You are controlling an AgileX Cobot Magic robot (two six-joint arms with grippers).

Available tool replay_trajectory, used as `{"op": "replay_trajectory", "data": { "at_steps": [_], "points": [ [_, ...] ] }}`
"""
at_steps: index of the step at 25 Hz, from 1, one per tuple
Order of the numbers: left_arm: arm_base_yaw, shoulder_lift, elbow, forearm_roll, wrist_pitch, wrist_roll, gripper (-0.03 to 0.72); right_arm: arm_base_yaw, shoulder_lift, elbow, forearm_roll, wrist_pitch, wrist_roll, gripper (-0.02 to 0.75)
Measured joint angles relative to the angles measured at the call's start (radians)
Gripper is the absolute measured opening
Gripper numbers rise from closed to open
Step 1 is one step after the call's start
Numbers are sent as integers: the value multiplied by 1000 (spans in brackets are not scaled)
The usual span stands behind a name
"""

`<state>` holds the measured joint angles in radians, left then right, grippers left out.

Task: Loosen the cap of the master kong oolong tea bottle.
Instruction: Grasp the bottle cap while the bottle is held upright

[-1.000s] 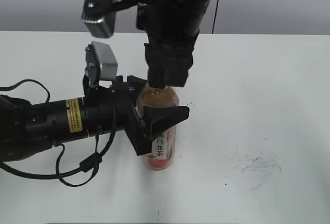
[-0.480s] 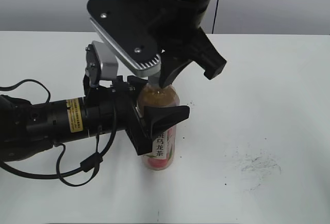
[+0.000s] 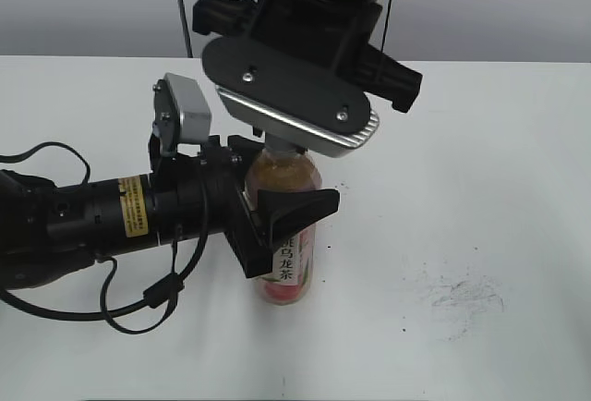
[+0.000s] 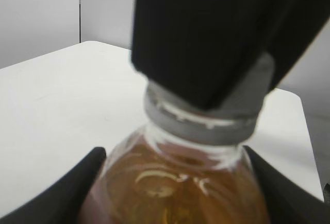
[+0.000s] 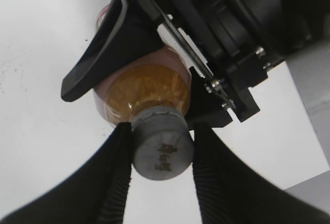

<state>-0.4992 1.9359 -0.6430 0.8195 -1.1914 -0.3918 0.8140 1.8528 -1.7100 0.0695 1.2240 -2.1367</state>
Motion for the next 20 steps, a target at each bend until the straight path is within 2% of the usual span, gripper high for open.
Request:
{"op": "replay_trajectory", "data": {
  "at_steps": [2,4,7,9,11,13,20],
  "points": [
    [0,0,0,0,0,0,445,0,0,0,0,0,-22,270],
    [0,0,0,0,0,0,445,0,0,0,0,0,35,271],
    [0,0,0,1,0,0,445,0,0,0,-2,1,352,288],
    [0,0,0,0,0,-1,445,0,0,0,-10,0,643,365],
    [0,0,0,0,0,-1,445,0,0,0,-41,0,856,489],
    [0,0,0,0,0,-1,445,0,0,0,-61,0,1024,554],
    [0,0,0,0,0,-1,445,0,0,0,24,0,1415,563]
  ]
}}
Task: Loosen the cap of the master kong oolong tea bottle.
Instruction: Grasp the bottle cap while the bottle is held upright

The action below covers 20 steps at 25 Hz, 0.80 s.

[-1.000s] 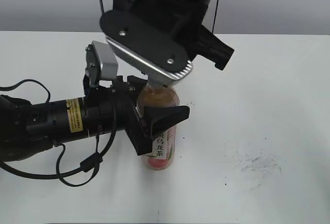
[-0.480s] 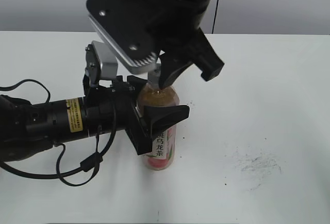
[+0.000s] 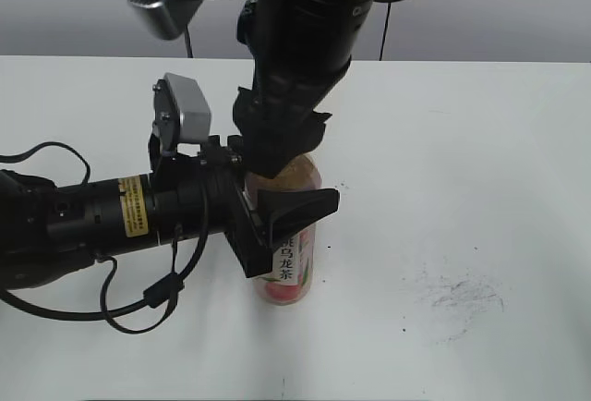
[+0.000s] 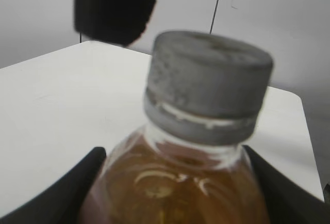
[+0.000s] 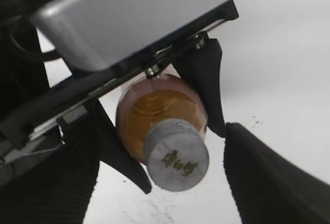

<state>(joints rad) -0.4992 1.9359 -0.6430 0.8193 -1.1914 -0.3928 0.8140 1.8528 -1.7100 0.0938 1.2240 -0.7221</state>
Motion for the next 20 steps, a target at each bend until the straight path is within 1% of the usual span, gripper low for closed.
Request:
{"op": "replay_trajectory", "data": {
  "at_steps": [4,7,10,13,15,17,20],
  "points": [
    [0,0,0,1,0,0,445,0,0,0,-2,0,282,563],
    [0,0,0,2,0,0,445,0,0,0,-54,0,529,563],
    [0,0,0,2,0,0,445,0,0,0,-83,0,752,563],
    [0,0,0,2,0,0,445,0,0,0,-75,0,853,557],
    [0,0,0,2,0,0,445,0,0,0,-56,0,870,524],
    [0,0,0,2,0,0,445,0,0,0,-40,0,878,470],
    [0,0,0,2,0,0,445,0,0,0,-30,0,883,362]
  ]
}}
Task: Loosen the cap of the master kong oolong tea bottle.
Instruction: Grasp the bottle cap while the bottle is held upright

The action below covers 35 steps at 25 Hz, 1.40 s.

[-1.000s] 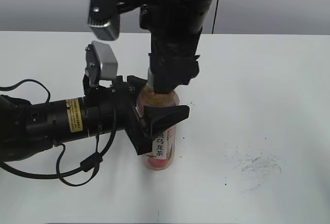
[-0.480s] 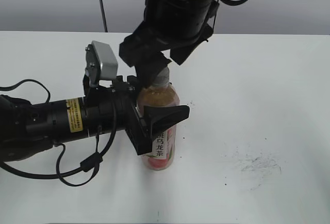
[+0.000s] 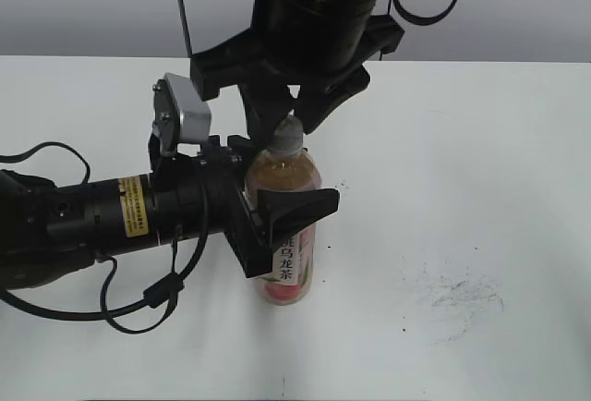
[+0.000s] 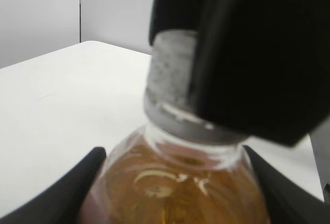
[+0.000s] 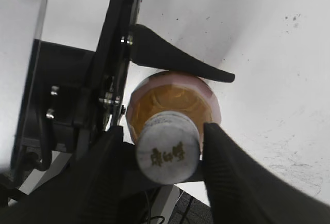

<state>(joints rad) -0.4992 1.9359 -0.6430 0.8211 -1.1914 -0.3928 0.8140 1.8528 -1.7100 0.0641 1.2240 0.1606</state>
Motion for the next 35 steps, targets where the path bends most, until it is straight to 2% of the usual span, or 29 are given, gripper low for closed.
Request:
{"op": "replay_trajectory", "data": {
  "at_steps": [3,6,9,23,32,35],
  "points": [
    [0,0,0,0,0,0,445,0,0,0,-1,0,-15,269],
    [0,0,0,-1,0,0,445,0,0,0,-2,1,-94,269],
    [0,0,0,-1,0,0,445,0,0,0,-2,1,-277,269],
    [0,0,0,1,0,1,445,0,-1,0,3,1,-1427,269],
    [0,0,0,1,0,1,445,0,-3,0,5,1,-2315,269],
    [0,0,0,1,1,1,445,0,-3,0,5,0,-2531,269]
  ]
}}
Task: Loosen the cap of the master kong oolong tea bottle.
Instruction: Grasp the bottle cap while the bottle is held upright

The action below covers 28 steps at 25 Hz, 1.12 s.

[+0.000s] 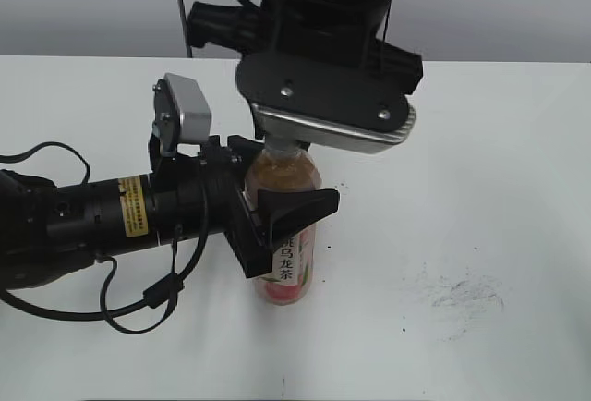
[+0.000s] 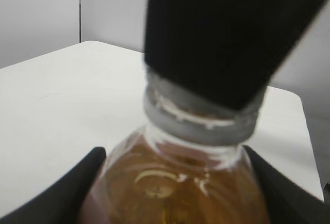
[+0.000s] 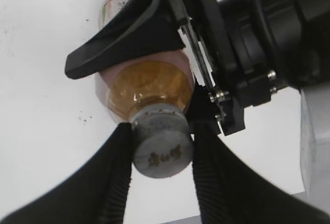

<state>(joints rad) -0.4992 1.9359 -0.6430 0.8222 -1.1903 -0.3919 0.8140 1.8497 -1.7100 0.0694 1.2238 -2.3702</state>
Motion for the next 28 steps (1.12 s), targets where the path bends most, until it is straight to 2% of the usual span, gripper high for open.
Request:
{"op": "replay_trajectory", "data": {
  "at_steps": [3,9,13,18,22,24,28],
  "points": [
    [0,0,0,0,0,-1,445,0,0,-2,1,0,-85,269],
    [0,-1,0,0,0,-1,445,0,1,-13,0,9,-110,269],
    [0,-1,0,0,0,-1,445,0,1,-13,7,13,8,269],
    [0,-1,0,4,0,0,445,0,1,-16,13,20,411,294],
    [0,-1,0,2,2,-1,445,0,1,-28,44,3,751,500],
    [0,-1,0,1,2,-1,445,0,1,-29,41,1,987,580],
    [0,-1,0,1,2,-1,445,0,1,-29,7,0,1392,584]
  ]
}}
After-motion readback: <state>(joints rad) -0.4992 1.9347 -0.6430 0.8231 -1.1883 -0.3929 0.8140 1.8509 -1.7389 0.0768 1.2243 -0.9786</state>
